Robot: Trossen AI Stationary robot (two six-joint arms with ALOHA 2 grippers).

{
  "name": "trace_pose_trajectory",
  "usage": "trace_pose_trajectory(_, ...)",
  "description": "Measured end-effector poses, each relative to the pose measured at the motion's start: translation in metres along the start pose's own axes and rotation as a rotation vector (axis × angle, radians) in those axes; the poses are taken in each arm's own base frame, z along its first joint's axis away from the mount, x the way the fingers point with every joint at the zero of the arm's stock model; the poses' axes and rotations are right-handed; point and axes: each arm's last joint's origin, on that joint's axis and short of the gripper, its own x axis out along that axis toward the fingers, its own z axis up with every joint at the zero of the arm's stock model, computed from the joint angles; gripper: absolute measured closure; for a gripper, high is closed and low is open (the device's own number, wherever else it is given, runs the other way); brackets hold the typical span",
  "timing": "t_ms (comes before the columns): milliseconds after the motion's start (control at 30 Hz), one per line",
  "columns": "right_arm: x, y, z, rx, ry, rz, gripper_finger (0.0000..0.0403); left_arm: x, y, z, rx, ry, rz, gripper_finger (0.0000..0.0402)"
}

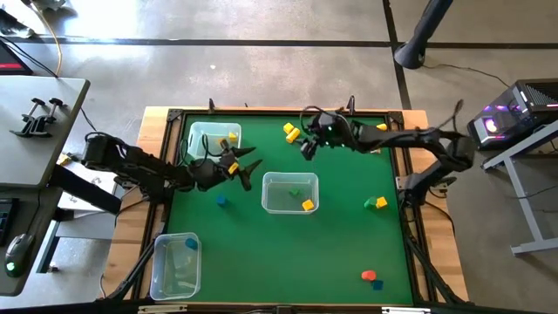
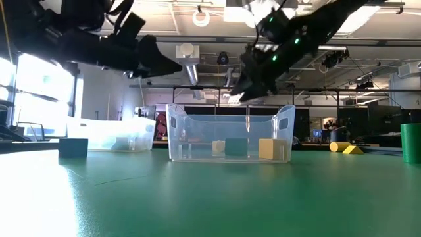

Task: Sort blocks by size
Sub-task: Put the yellow cylindrical block into the bottom left transparent bin

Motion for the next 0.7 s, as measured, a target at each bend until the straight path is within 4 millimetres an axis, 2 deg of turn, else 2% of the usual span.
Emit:
trace_pose_trajectory(133, 0.026, -0.011, -0.002, -0.08, 0.057, 0.019, 0.0147, 0.006, 0.001, 0.007, 0.004, -0.02, 0.015, 0.0198)
trace_pose_trajectory(300, 0.051, -0.012, -0.002, -0.213, 0.119, 0.042, 0.0147, 0.005, -0.002, 0.01, -0.009, -0.029, 0.001, 0.0198)
trace_pose_trajectory(600, 0.081, -0.012, 0.023, -0.434, 0.348, 0.003, 0.0146, -0.007, -0.023, 0.011, -0.008, -0.025, -0.098, 0.0198)
trace_pose_trajectory(700, 0.09, -0.012, 0.023, -0.512, 0.451, 0.055, 0.0142, -0.012, -0.03, 0.012, -0.01, -0.033, -0.129, 0.0198)
